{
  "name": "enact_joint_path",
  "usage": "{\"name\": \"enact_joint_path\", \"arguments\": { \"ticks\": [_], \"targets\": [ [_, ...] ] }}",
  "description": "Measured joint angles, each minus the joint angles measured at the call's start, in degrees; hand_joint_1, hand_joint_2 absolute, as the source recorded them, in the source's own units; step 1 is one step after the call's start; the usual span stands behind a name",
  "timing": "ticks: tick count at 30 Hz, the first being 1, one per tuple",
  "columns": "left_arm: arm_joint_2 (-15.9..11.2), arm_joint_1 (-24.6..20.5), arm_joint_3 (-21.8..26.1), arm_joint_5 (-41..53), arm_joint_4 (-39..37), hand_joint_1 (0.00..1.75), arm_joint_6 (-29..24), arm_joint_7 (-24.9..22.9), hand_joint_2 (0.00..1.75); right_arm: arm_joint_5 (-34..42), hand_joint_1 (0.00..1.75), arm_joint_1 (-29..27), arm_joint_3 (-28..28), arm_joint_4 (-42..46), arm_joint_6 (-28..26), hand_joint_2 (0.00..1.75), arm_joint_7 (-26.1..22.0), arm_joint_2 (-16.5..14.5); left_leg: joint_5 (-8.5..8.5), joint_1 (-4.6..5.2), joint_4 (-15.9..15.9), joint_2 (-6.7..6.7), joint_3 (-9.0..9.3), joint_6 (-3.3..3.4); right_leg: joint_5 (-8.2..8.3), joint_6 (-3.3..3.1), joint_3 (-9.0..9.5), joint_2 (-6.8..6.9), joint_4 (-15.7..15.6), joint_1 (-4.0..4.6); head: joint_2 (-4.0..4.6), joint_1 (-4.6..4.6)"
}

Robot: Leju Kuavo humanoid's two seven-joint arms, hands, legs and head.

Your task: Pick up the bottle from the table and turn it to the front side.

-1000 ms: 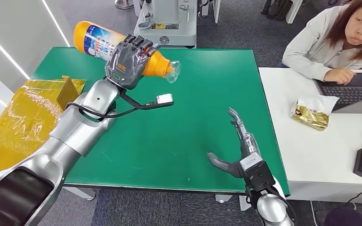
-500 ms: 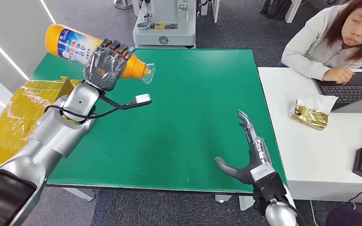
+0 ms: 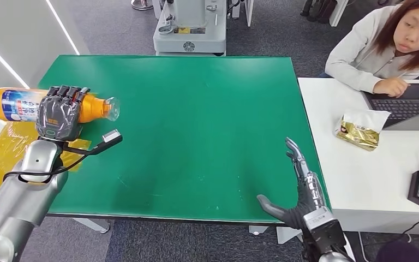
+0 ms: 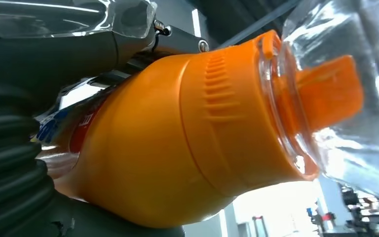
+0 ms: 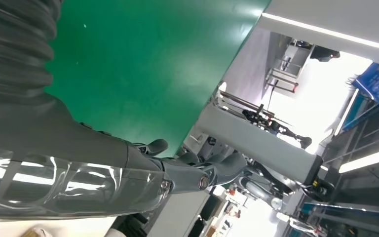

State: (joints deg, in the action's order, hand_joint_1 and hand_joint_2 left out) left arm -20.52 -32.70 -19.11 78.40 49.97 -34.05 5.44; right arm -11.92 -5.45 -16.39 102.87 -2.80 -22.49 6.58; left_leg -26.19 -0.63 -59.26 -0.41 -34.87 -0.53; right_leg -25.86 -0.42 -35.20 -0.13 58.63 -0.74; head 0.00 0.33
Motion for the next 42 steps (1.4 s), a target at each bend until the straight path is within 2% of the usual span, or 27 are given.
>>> {"name": "enact_joint_path", "arguments": {
  "ticks": [3,6,9,12,18,23,27,31,32,35,42],
  "targets": [
    [-0.7,3.0,2.8,-3.2,1.2,1.75,-0.6,0.6,1.75,0.0,0.0,-0.8,0.1,0.4,-0.1,1.75,-0.3,0.2,-0.03,0.02,0.0,-0.03,0.02,-0.03,-0.01,0.0,0.02,-0.04,0.0,-0.02,0.0,0.01],
    [-1.7,9.2,7.1,-8.3,2.3,1.75,-2.7,2.6,1.75,0.0,0.0,-1.6,0.1,0.8,-0.3,1.75,-0.4,0.3,-0.14,0.01,0.0,-0.27,0.13,-0.14,-0.03,-0.03,-0.02,-0.31,0.0,-0.03,0.0,-0.02],
    [-1.7,14.8,11.0,-9.6,3.0,1.75,-4.4,3.7,1.75,-0.2,0.0,-1.7,0.2,1.3,0.2,1.75,0.0,0.3,-0.15,-0.02,0.0,-0.29,0.11,-0.15,-0.1,-0.03,-0.08,-0.33,0.0,-0.01,0.0,0.0],
    [-1.2,18.5,13.9,-9.8,3.8,1.75,-4.5,4.8,1.75,-0.9,0.0,-1.7,0.1,1.7,1.2,1.75,0.3,0.3,-0.15,-0.03,0.0,-0.23,0.07,-0.15,-0.12,-0.04,-0.07,-0.24,0.0,-0.01,0.0,0.0],
    [1.5,20.1,15.8,-11.9,4.3,1.75,-0.1,9.4,1.75,-1.3,0.0,0.4,-0.4,1.3,2.9,1.75,0.2,0.3,-0.11,-0.01,0.0,-0.07,0.07,-0.11,-0.08,-0.02,0.0,-0.06,0.0,-0.01,0.0,0.01],
    [4.8,17.7,15.7,-12.9,-0.1,1.69,-0.2,10.7,1.75,-0.5,0.0,2.4,-1.8,0.2,4.1,1.75,-0.6,0.3,-0.08,-0.01,0.0,-0.04,0.08,-0.09,-0.02,-0.01,0.05,-0.04,0.0,-0.01,0.0,0.01],
    [7.1,15.0,15.1,-12.9,-6.3,1.48,-3.0,13.1,1.75,1.0,0.0,4.8,-3.4,-1.2,4.8,1.75,-1.3,0.7,-0.07,-0.01,0.0,-0.02,0.09,-0.09,-0.01,-0.02,0.04,-0.04,0.0,-0.01,0.0,0.01],
    [9.7,10.9,14.0,-13.0,-12.5,0.07,-4.5,15.0,1.75,1.8,0.0,7.1,-5.4,-2.6,5.3,1.75,-1.5,1.2,-0.06,-0.02,-0.1,0.04,0.07,-0.08,-0.01,-0.02,0.04,0.02,0.0,-0.01,0.0,0.01],
    [10.4,9.9,13.7,-12.9,-13.7,0.0,-4.8,15.2,1.75,1.9,0.0,7.6,-5.9,-2.9,5.3,1.75,-1.5,1.3,-0.06,-0.01,0.0,0.05,0.07,-0.07,-0.01,-0.02,0.05,0.04,0.0,-0.01,0.0,0.01],
    [12.1,7.3,12.7,-11.6,-17.0,0.0,-4.9,14.1,1.75,2.0,0.0,8.5,-7.0,-3.7,5.3,1.75,-1.4,1.5,-0.06,-0.01,-0.1,0.05,0.07,-0.07,-0.01,-0.02,0.04,0.04,0.0,-0.01,0.0,0.01],
    [14.0,0.8,10.6,-7.8,-25.1,0.0,-1.1,4.5,1.75,1.3,0.0,8.3,-8.1,-4.3,2.7,1.75,-0.2,1.8,-0.06,-0.01,-0.1,0.03,0.08,-0.07,-0.01,-0.02,0.04,0.01,0.0,-0.01,0.0,0.0]
  ]
}}
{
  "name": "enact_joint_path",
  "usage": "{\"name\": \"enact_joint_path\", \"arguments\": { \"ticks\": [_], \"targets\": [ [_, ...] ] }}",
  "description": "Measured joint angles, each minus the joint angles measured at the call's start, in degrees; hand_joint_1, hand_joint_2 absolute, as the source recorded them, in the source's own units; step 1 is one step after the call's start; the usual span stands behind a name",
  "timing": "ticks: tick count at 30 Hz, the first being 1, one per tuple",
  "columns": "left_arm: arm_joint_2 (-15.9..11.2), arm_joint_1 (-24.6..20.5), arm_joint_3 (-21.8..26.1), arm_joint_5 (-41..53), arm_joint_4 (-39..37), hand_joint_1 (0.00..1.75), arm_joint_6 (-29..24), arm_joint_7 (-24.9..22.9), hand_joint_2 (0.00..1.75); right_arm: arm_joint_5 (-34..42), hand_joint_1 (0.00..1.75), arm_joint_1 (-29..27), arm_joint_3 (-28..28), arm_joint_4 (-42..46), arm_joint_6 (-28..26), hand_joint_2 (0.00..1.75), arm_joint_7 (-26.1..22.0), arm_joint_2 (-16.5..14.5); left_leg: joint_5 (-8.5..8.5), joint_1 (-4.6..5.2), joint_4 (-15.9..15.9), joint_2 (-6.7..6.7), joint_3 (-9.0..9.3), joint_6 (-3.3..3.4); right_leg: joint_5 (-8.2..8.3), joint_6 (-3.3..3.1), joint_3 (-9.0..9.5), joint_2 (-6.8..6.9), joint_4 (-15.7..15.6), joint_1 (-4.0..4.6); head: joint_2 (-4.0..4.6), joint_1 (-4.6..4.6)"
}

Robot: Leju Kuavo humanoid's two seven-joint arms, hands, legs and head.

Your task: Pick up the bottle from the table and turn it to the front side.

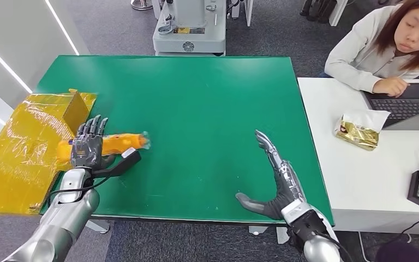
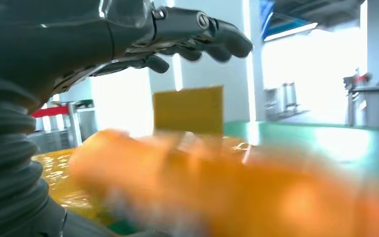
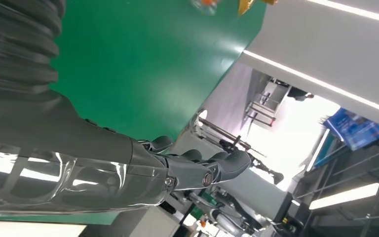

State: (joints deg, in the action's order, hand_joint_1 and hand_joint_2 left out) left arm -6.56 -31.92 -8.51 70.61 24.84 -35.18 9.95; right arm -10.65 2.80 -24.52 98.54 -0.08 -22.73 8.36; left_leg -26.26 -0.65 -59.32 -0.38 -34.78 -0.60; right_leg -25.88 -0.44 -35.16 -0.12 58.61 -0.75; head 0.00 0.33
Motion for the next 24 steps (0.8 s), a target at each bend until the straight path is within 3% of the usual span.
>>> {"name": "enact_joint_path", "arguments": {
  "ticks": [9,13,19,22,24],
  "targets": [
    [0.1,-0.9,0.0,-0.6,-4.2,0.0,-0.6,-0.7,1.75,-1.8,0.0,-5.2,1.1,1.4,-0.3,1.75,-0.3,0.6,-0.02,0.0,0.0,0.02,-0.02,-0.02,-0.03,0.0,-0.02,0.02,0.0,0.0,0.0,0.01],
    [1.0,-0.9,0.0,-1.1,-4.6,0.0,-2.1,1.1,1.75,-2.7,0.0,-5.5,1.9,1.5,1.7,1.75,0.1,0.4,0.0,0.01,0.0,0.04,-0.01,0.0,-0.01,0.0,0.0,0.04,0.0,0.0,0.0,0.01],
    [5.5,-0.7,1.0,-8.9,-2.6,0.0,-3.8,12.9,1.75,-3.2,0.0,-4.9,3.1,1.1,3.8,1.75,-0.1,-0.6,0.03,0.02,0.0,0.09,-0.02,0.04,0.02,0.03,0.03,0.1,0.0,-0.01,0.0,0.01],
    [9.5,0.7,1.6,-18.4,3.4,0.0,-0.9,20.8,1.75,-3.0,0.0,-4.1,3.5,0.7,3.9,1.75,-0.1,-1.6,0.02,0.03,-0.1,0.12,-0.07,0.05,0.03,0.05,0.04,0.13,0.0,-0.02,0.0,0.01],
    [11.4,1.6,1.4,-21.9,7.6,0.0,0.9,21.7,1.75,-2.7,0.0,-3.6,3.6,0.5,3.9,1.75,-0.2,-2.0,0.01,0.03,-0.1,0.12,-0.09,0.06,0.03,0.05,0.04,0.13,0.0,-0.02,0.0,0.01]
  ]
}}
